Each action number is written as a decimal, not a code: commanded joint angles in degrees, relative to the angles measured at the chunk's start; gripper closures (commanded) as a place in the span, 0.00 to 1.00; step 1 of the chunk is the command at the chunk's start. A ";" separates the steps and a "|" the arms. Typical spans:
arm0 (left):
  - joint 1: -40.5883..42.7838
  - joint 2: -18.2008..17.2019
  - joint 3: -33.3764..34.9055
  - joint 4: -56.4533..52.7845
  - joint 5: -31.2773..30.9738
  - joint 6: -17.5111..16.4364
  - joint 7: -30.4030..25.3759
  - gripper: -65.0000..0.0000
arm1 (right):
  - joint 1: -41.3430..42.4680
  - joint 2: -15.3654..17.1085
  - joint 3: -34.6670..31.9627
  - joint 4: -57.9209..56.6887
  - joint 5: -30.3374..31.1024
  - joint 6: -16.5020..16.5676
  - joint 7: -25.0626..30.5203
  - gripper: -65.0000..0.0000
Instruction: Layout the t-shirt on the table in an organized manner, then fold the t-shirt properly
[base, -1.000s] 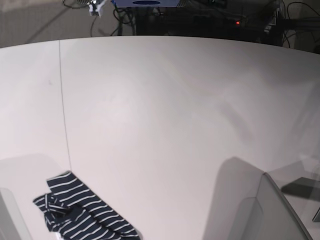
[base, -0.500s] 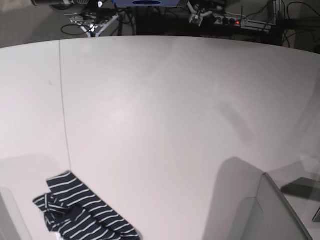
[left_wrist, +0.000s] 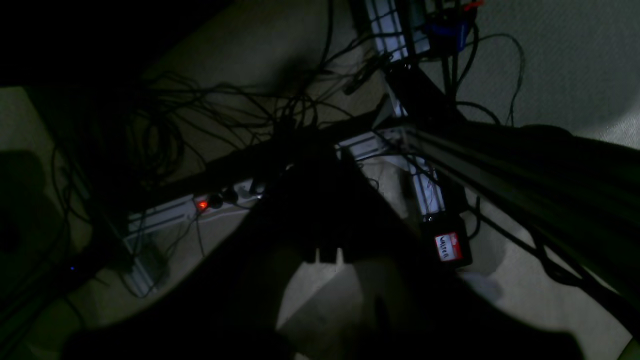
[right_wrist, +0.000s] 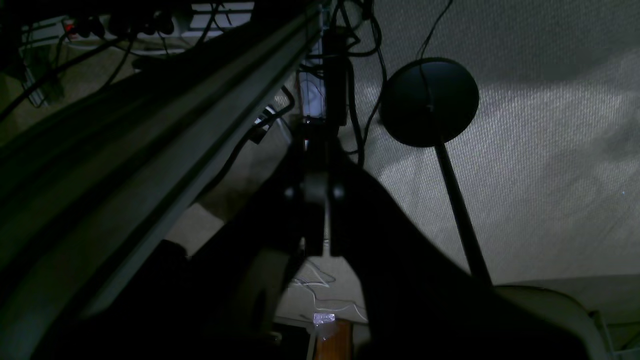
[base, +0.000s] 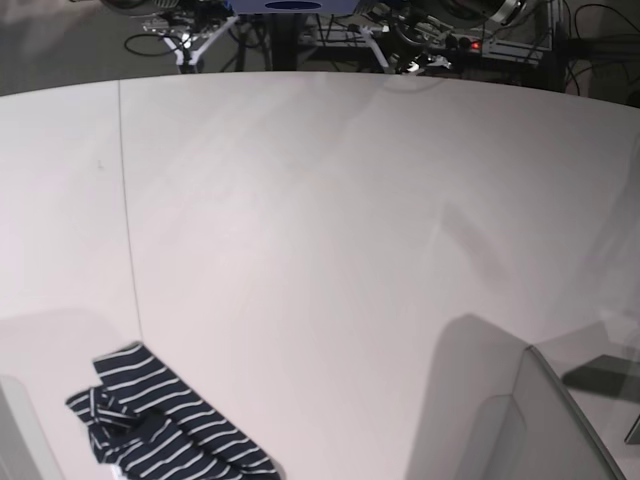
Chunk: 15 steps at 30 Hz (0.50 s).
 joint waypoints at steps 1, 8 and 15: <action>1.21 -0.11 -0.09 0.05 -0.32 0.36 -1.57 1.00 | 0.01 0.20 -0.10 0.13 0.03 0.28 0.30 0.98; 6.30 -0.11 0.00 0.05 -0.15 0.36 -1.57 1.00 | 0.01 0.12 -0.10 0.13 0.03 0.28 0.30 0.98; 8.24 -0.11 -0.09 0.05 -0.23 0.36 -1.57 1.00 | 0.01 0.20 -0.10 0.13 0.03 0.28 0.30 0.98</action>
